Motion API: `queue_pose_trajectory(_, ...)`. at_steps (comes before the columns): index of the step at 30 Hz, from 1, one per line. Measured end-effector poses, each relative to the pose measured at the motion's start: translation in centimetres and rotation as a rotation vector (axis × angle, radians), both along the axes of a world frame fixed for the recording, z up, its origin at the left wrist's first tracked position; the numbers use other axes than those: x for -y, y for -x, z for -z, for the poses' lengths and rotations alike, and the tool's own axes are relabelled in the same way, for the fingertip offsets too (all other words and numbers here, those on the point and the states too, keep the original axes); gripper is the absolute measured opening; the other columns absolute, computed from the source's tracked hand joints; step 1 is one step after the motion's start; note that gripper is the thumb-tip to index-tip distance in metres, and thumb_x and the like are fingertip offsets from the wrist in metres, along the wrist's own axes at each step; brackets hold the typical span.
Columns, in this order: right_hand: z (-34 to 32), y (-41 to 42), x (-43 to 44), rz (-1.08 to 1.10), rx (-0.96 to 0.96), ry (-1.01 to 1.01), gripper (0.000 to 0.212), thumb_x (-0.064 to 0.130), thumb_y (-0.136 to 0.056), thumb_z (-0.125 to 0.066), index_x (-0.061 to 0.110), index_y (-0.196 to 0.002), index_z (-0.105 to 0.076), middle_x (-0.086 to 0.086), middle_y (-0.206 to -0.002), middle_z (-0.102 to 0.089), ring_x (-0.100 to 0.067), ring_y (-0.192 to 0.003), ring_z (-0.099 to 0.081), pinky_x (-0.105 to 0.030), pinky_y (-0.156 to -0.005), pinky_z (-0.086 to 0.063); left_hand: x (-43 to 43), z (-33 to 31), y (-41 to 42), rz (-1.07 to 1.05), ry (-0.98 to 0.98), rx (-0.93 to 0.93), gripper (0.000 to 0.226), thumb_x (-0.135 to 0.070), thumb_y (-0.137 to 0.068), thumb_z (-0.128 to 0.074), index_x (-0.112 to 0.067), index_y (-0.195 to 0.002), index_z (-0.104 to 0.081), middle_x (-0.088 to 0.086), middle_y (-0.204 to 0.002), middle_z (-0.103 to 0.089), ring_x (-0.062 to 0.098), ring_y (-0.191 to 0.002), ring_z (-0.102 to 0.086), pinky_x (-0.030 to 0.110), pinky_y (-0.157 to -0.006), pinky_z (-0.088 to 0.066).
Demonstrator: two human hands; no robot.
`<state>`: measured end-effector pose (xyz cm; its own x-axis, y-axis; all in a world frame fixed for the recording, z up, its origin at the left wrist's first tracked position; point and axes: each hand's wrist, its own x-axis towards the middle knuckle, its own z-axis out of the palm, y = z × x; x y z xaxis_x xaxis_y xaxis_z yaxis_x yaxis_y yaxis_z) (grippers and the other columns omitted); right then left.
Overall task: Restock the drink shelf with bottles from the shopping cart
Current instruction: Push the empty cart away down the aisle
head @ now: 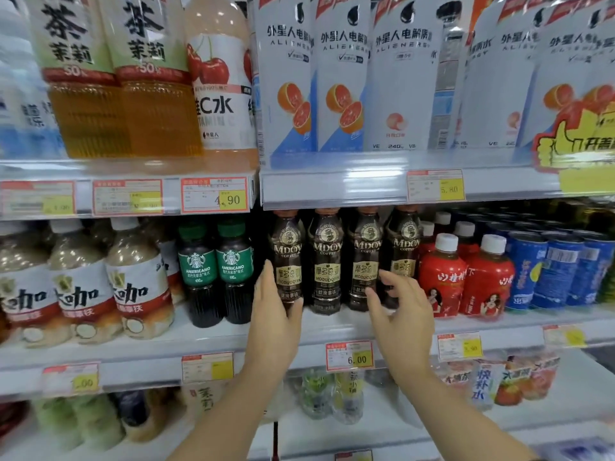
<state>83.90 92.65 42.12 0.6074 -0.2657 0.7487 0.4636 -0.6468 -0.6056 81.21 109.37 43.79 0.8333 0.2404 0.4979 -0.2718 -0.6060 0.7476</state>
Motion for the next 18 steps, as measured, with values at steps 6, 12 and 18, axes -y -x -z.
queue_pose_trajectory(6,4.0,5.5,-4.5,-0.415,0.073,0.223,0.018,0.027,-0.086,-0.053,0.018,-0.093,-0.067,0.005,-0.090,-0.065,-0.011,-0.087,-0.054,-0.025,-0.076,-0.038,-2.1,4.9,7.6,-0.074,-0.180,0.138,0.034,-0.017,-0.093,-0.048,-0.030,-0.125,-0.047,-0.013,-0.122,-0.047,-0.002,-0.113,-0.043,0.010,-0.097,-0.033)
queue_pose_trajectory(12,12.3,12.5,-11.0,-0.790,-0.167,0.409,0.025,0.029,-0.086,-0.048,0.015,-0.087,-0.069,0.000,-0.084,-0.069,-0.020,-0.079,-0.061,-0.029,-0.074,-0.048,-8.3,14.8,18.9,-0.377,-0.045,-0.232,0.025,-0.012,-0.094,-0.052,-0.016,-0.116,-0.062,-0.009,-0.105,-0.060,0.009,-0.095,-0.057,0.022,-0.080,-0.046)
queue_pose_trajectory(18,21.2,18.5,-17.8,-1.040,-0.520,0.802,0.014,0.022,-0.085,-0.057,0.016,-0.089,-0.068,0.000,-0.089,-0.069,-0.023,-0.088,-0.059,-0.032,-0.073,-0.047,-13.7,25.2,31.5,-0.638,0.108,-0.582,0.027,-0.010,-0.090,-0.052,-0.022,-0.111,-0.064,-0.007,-0.104,-0.065,0.012,-0.094,-0.060,0.027,-0.079,-0.048)
